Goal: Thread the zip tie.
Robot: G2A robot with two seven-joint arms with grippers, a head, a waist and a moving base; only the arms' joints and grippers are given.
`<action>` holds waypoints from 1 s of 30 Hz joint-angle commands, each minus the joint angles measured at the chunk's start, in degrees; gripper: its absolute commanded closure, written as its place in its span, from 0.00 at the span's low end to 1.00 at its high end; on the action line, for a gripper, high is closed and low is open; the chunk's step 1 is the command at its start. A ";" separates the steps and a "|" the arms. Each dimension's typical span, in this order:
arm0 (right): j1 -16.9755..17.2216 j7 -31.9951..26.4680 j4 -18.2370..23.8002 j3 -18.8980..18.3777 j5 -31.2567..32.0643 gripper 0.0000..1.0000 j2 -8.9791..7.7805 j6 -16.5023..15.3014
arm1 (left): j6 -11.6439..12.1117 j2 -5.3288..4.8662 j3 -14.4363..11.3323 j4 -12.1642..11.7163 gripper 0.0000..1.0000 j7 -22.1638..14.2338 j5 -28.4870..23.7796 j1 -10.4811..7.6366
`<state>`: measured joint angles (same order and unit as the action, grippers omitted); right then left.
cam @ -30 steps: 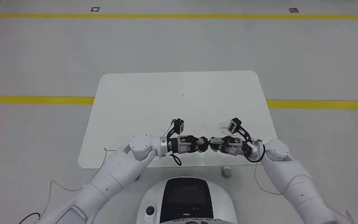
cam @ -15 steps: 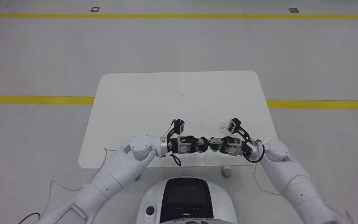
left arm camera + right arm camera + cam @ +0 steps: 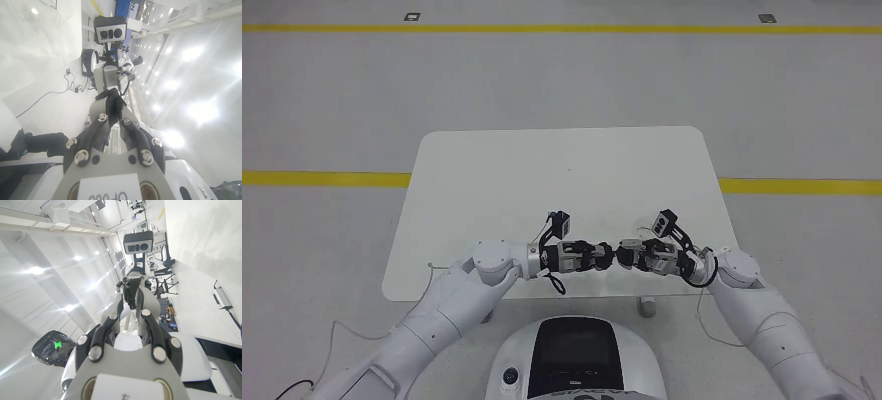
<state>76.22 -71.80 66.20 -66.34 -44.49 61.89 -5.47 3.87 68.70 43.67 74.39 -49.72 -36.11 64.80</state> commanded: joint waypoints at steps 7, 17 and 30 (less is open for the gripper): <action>0.28 1.80 -0.36 -0.94 -2.21 0.00 0.13 -0.48 | 1.17 -0.19 0.37 0.07 1.00 -2.20 -0.23 -0.06; 0.28 1.80 -0.36 -0.94 -2.21 0.00 0.13 -0.48 | 4.42 -0.33 -0.41 0.68 1.00 4.20 8.98 -0.32; 0.28 1.80 -0.36 -0.94 -2.21 0.00 0.13 -0.48 | 15.61 -1.11 -1.71 0.78 1.00 17.41 34.72 0.00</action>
<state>76.50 -69.99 65.84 -67.28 -46.70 62.02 -5.96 19.53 67.68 41.98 74.72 -32.42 -2.96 64.82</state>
